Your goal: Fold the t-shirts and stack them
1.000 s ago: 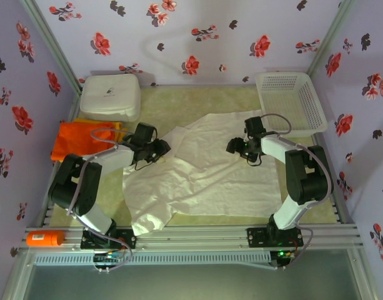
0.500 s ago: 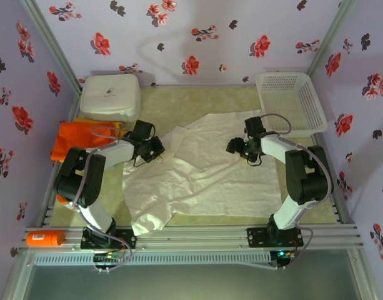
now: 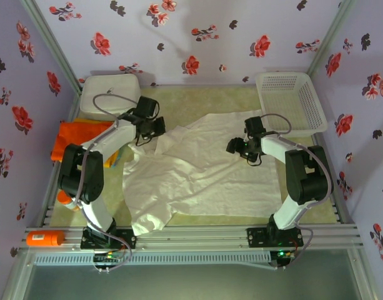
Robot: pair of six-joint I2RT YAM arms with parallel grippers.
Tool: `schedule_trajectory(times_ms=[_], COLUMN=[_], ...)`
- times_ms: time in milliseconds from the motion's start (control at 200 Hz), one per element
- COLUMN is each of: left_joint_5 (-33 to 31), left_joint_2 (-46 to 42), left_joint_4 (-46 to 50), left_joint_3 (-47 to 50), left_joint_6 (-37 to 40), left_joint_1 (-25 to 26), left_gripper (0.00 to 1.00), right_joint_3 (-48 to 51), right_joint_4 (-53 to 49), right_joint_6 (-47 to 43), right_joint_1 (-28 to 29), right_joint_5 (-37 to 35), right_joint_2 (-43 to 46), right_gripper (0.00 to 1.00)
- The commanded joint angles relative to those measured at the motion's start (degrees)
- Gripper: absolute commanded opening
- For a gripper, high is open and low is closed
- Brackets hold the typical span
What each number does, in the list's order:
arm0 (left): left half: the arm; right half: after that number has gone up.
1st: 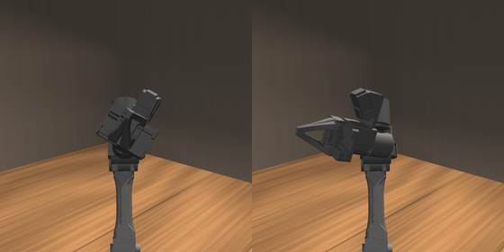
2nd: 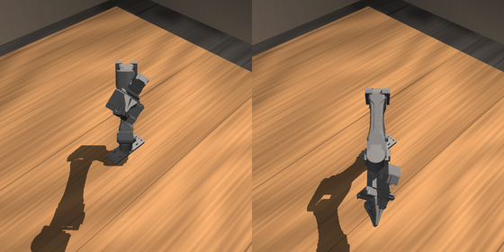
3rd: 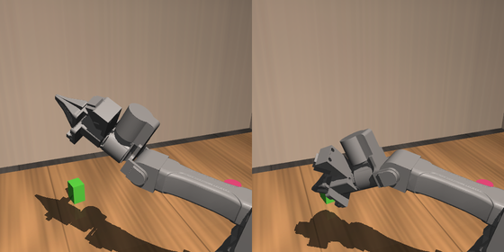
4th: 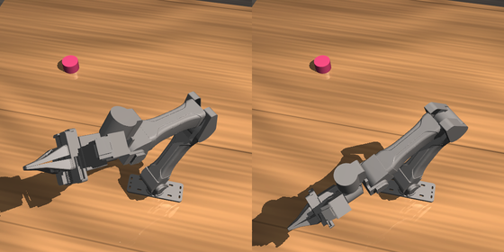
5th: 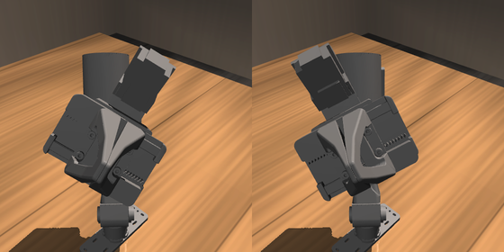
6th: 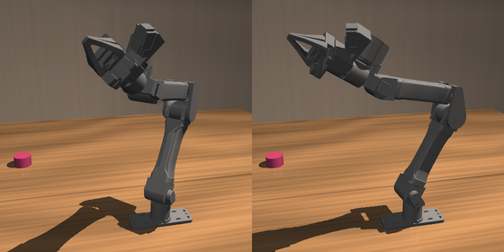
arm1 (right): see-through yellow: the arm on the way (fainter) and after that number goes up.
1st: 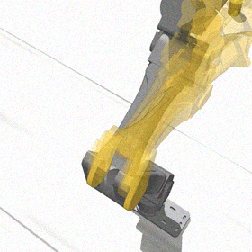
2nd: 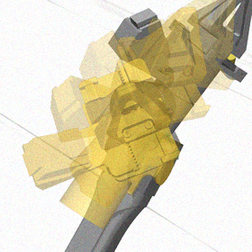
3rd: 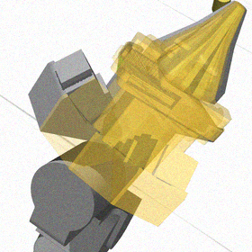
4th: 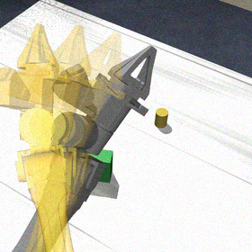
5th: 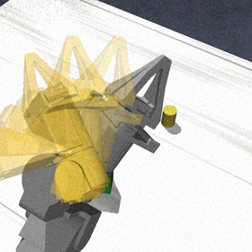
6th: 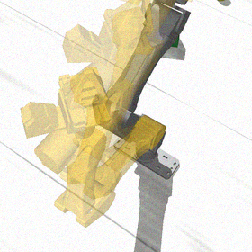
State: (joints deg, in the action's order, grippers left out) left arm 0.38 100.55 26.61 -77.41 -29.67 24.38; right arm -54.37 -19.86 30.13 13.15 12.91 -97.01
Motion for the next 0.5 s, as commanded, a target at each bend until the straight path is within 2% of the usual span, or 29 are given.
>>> schedule_trajectory(times_ms=[0, 235, 410, 495], left_joint_5=[-7.0, -12.5, -13.2, -14.0], left_joint_2=[1.2, 8.5, 16.0, 19.6], left_joint_4=[4.1, 3.2, 0.4, -1.8], left_joint_3=[-5.4, -18.5, -27.9, -32.2], left_joint_6=[11.7, 23.3, 27.5, 31.9], left_joint_1=[0.2, -1.2, -3.8, -4.4], left_gripper=[0.00, 0.00, 0.00, 0.00], right_joint_3=[-1.8, -2.7, -2.7, -2.6], right_joint_4=[-3.4, -5.1, -5.6, -5.7], right_joint_6=[-0.8, -1.2, -0.9, -0.7], right_joint_1=[0.3, 0.3, 0.3, 0.3], right_joint_5=[-0.9, -1.2, -1.2, -1.0], right_joint_2=[0.9, 2.2, 2.6, 2.8], right_gripper=[0.74, 0.74, 0.74, 0.74])
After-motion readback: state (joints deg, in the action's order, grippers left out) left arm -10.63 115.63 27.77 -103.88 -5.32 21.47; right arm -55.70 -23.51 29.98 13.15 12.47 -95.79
